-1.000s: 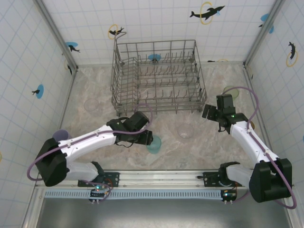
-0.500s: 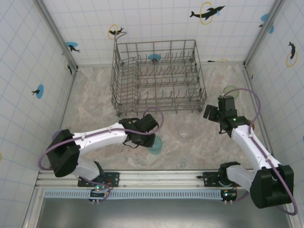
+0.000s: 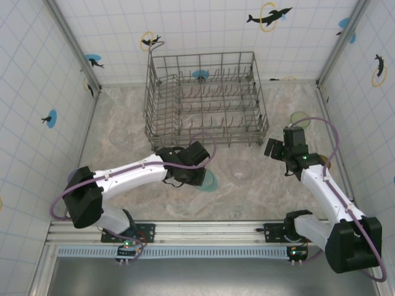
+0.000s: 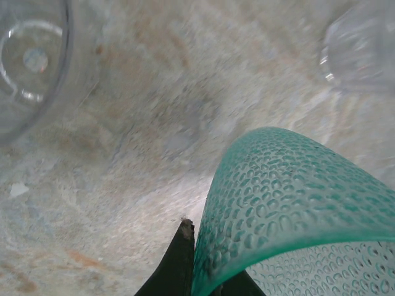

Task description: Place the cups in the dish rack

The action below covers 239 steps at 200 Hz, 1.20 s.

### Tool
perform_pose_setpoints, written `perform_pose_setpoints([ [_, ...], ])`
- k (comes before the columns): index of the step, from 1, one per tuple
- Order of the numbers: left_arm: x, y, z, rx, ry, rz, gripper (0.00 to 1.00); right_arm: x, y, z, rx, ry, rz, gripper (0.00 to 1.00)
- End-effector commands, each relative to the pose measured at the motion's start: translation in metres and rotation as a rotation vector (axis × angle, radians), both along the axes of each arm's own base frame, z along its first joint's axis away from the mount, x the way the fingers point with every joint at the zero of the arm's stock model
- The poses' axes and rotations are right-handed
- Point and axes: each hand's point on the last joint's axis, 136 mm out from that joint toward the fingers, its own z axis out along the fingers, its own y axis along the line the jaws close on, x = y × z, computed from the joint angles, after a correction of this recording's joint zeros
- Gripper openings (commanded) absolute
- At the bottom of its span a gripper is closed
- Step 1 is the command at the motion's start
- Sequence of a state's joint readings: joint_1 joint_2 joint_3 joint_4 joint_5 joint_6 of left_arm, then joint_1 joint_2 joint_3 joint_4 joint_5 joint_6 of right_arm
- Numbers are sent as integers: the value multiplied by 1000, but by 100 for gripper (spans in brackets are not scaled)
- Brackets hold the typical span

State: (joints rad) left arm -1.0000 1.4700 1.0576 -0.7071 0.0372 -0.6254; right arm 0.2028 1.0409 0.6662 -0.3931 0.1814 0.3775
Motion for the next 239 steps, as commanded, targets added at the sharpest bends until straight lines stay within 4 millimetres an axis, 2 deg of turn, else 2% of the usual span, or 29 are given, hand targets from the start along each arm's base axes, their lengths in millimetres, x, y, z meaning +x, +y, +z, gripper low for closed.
perform_pose_setpoints([
  [1, 4, -15, 24, -50, -19, -18, 0, 0, 0, 2, 12, -27, -4, 100],
  [99, 19, -69, 77, -208, -28, -81, 0, 1, 4, 11, 35, -38, 26, 100],
  [125, 25, -83, 97, -248, -51, -103, 0, 2, 3, 15, 39, -36, 27, 100],
  [204, 53, -114, 151, -300, -173, -158, 0, 10, 2, 45, 95, -89, 22, 100],
  [239, 75, -122, 176, -324, -269, -150, 0, 12, -3, 60, 106, -116, 13, 100],
])
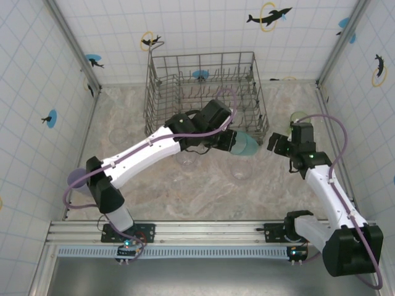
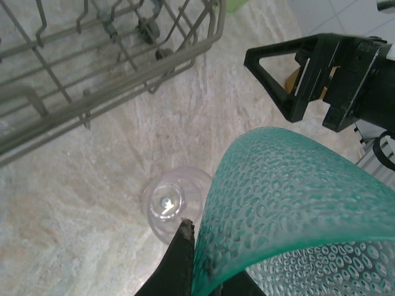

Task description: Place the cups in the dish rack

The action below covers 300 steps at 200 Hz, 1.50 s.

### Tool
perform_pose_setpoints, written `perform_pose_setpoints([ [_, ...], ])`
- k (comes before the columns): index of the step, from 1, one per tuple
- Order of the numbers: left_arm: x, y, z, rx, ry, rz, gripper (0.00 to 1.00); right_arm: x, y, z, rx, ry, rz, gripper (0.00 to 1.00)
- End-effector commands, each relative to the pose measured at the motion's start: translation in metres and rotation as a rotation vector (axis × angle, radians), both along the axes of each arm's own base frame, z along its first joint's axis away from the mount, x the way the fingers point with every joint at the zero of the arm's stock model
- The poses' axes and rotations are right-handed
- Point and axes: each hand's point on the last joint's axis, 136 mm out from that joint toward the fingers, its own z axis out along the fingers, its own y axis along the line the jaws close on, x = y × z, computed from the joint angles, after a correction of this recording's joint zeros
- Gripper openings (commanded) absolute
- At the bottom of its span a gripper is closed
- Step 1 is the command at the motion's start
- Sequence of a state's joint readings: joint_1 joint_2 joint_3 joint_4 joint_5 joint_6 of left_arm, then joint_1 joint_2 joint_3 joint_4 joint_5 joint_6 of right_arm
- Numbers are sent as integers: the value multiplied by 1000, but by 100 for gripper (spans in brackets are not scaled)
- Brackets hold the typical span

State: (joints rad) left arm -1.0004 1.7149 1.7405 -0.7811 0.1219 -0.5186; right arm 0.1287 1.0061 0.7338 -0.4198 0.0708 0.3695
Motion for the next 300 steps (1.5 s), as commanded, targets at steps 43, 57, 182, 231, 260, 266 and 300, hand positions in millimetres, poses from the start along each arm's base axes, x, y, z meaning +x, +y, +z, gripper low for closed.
perform_pose_setpoints([
  [43, 50, 11, 41, -71, -150, 54, 0, 11, 2, 51, 51, -96, 31, 100],
  [57, 60, 17, 47, -89, -165, 73, 0, 14, 4, 63, 63, -121, 38, 100],
  [182, 136, 103, 52, -410, -207, 230, 0, 59, 93, 147, 533, -327, 301, 100],
  [231, 156, 117, 47, -534, -171, 207, 0, 69, 150, 152, 671, -328, 413, 100],
  [260, 164, 123, 44, -605, -162, 194, 0, 74, 178, 153, 750, -309, 459, 100],
  [266, 164, 124, 43, -621, -163, 195, 0, 76, 183, 154, 772, -304, 462, 100],
  [300, 167, 129, 40, -665, -195, 232, 0, 82, 201, 165, 943, -306, 473, 100],
])
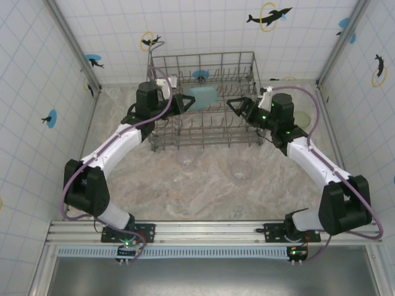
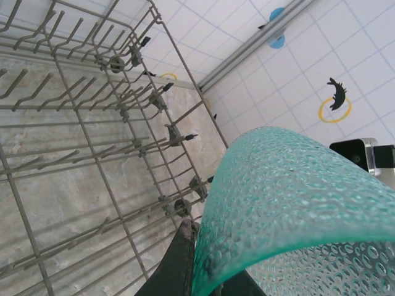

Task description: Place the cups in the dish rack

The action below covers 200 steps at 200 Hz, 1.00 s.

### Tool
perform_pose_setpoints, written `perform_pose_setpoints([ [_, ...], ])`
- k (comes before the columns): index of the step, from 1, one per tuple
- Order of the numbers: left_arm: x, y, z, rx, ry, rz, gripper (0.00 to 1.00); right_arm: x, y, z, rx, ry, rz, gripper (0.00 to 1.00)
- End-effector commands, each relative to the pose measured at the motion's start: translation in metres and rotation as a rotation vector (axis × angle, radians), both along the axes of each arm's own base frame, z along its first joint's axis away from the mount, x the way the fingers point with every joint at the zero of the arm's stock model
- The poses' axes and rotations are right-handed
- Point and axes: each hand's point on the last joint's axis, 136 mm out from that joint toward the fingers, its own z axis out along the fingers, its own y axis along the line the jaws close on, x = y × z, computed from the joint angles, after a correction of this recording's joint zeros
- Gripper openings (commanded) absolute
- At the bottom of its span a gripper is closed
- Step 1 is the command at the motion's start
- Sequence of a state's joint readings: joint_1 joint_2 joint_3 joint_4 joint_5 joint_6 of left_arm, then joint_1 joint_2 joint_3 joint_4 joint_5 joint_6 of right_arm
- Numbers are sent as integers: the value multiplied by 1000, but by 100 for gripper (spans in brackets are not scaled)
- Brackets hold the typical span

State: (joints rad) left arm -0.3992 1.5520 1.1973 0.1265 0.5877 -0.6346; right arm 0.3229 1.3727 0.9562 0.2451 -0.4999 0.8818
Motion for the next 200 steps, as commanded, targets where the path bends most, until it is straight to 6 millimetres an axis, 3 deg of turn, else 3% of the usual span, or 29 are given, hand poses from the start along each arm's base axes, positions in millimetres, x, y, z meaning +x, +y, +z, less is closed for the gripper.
perform_pose_setpoints([
  [1, 3, -2, 17, -85, -72, -4, 0, 6, 15, 49, 177, -87, 32, 100],
  [132, 10, -10, 6, -157, -80, -35, 0, 32, 73, 57, 349, -25, 72, 100],
  [200, 10, -12, -3, -166, -61, -42, 0, 45, 82, 53, 433, 32, 29, 91],
])
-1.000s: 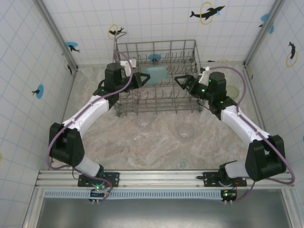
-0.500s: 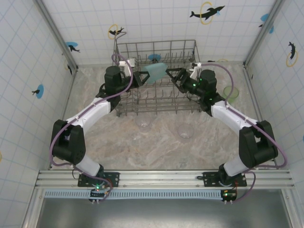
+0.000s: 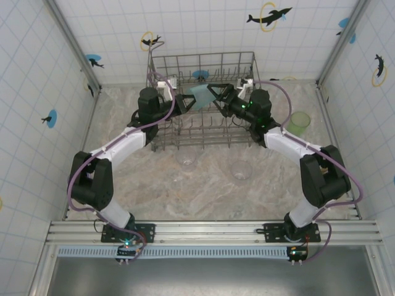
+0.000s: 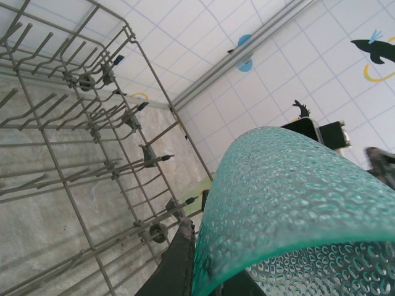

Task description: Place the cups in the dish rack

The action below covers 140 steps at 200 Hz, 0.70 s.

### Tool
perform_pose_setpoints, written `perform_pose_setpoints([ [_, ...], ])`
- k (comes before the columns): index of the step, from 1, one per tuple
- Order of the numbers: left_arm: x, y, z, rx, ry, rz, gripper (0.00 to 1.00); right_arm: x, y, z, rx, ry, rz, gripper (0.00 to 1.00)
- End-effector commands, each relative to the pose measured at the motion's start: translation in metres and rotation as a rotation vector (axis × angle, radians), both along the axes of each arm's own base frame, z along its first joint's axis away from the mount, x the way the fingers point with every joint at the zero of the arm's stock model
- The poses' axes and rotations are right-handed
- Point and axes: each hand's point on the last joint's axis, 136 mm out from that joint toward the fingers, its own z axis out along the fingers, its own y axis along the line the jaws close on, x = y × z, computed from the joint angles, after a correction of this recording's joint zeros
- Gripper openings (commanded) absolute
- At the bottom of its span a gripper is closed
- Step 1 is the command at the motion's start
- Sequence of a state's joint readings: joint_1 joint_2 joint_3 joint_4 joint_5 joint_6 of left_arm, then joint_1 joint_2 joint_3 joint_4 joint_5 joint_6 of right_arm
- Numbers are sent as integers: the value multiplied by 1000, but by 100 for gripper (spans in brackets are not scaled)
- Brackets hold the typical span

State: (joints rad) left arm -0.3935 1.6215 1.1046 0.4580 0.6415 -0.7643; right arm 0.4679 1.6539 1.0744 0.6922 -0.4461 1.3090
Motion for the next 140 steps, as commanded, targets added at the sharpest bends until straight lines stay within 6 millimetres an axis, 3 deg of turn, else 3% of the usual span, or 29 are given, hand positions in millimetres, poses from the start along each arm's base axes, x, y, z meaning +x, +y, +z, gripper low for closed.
perform_pose_setpoints([
  [1, -1, -2, 1, -22, -19, -19, 0, 10, 3, 26, 70, -36, -29, 91],
  [62, -3, -2, 0, -37, -15, -26, 0, 15, 16, 35, 133, -29, -36, 81],
  [105, -3, -3, -1, -41, -9, -30, 0, 12, 24, 32, 173, -6, -19, 60],
  [140, -3, -2, -4, -36, 8, -27, 0, 10, 19, 31, 188, -2, -39, 46],
])
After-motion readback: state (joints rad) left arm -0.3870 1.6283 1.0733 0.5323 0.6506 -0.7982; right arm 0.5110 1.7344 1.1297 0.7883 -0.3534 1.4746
